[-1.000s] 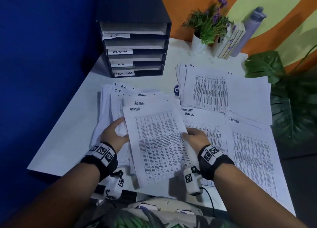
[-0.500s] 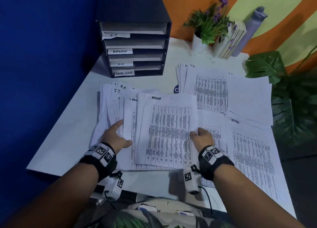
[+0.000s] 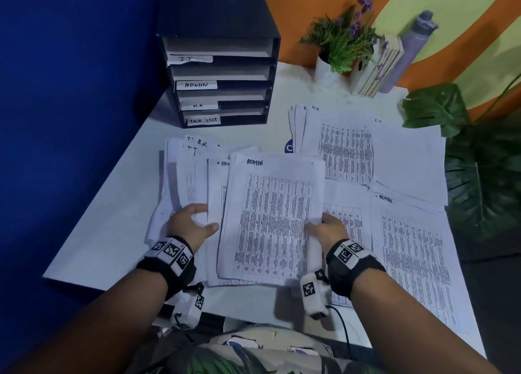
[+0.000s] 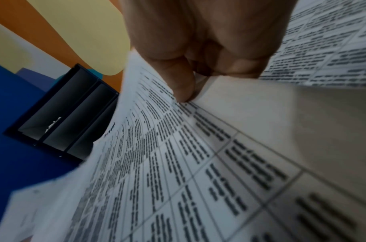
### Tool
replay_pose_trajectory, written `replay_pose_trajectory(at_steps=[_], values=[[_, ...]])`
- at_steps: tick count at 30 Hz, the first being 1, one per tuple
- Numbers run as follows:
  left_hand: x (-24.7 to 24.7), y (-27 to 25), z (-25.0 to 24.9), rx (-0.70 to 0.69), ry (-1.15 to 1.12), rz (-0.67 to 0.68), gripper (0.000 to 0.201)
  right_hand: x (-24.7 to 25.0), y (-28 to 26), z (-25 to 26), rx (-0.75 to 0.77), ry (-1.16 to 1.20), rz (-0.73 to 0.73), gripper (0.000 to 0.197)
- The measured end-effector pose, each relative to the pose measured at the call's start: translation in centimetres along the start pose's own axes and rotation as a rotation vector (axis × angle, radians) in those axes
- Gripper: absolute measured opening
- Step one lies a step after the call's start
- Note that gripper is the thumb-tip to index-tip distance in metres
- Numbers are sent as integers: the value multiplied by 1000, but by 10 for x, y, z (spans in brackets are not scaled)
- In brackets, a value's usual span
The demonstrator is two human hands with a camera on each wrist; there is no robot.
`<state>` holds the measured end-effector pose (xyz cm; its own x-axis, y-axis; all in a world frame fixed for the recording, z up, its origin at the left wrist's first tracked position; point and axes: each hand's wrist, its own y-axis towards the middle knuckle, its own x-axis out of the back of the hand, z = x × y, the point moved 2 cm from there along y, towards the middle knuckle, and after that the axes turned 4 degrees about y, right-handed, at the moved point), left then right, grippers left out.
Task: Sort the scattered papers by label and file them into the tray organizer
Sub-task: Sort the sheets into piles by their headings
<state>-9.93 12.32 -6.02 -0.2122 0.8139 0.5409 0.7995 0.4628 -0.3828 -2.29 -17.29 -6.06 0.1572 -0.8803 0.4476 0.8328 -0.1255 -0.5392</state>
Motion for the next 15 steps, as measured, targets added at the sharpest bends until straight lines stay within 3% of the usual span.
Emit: replay_pose_trajectory(at_steps=[3, 7, 11, 15], values=[[3, 0, 1, -13, -59, -36, 40, 5, 3, -4, -58, 9, 14, 18], [3, 0, -1, -57, -23, -20, 46, 3, 1, -6, -56, 128, 53, 36], [0, -4, -6, -77, -38, 29, 62, -2, -3, -1, -7, 95, 126, 16], [2, -2, -6, -55, -3, 9, 84, 3, 1, -5, 7, 15, 40, 19]])
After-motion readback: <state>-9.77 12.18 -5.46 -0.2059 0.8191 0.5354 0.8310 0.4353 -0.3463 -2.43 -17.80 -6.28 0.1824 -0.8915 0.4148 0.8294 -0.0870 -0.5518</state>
